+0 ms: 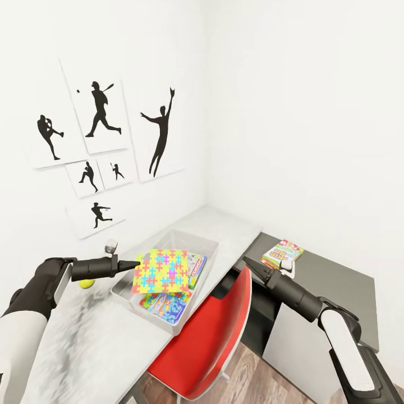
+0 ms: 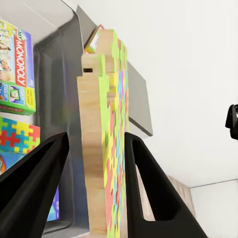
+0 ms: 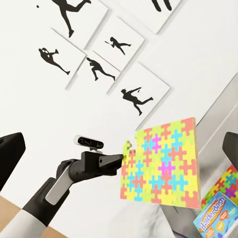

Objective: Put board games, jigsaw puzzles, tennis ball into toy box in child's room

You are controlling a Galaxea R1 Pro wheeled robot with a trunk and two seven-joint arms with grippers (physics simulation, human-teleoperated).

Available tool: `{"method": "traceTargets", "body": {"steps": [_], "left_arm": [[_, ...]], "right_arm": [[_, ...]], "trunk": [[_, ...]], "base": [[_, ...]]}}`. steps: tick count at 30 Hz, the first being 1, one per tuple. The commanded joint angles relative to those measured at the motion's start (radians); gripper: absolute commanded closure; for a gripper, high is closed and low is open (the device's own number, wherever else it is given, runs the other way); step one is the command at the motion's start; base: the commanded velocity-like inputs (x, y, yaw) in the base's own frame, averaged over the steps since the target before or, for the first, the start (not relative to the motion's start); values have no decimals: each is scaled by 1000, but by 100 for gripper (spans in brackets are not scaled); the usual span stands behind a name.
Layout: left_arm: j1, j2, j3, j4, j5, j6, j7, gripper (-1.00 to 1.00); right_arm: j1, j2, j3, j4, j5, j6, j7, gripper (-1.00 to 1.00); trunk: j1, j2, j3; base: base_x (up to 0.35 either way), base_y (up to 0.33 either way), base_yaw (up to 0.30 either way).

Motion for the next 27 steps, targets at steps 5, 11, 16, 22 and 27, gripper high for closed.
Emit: {"method": "traceTargets", "body": {"steps": [5,11,16,22,27], "left_arm": [[-1,0,-24,0,-3,6,4,100],[-8,-1,-75,0,-19,10,5,100],[-23,-1,-81,0,-74,9,6,100],[-30,-4,-81,0,-117,7,7,100],[-42,-5,-84,0,-126,8,12,100]], "right_arm": [[-1,0,0,0,-4,7,1,-100],[-1,-1,-1,0,-5,7,2,-100],[-1,-2,-1,0,-5,7,2,-100],[-1,-2,-1,0,-5,7,2,-100],[-1,-1,-1,0,-5,7,2,-100]], "trunk": [[1,-2,-2],[1,-2,-2],[1,-2,-2],[1,-2,-2],[1,-2,-2]], "base": [[0,0,0],[0,0,0],[0,0,0],[0,0,0],[0,0,0]]}}
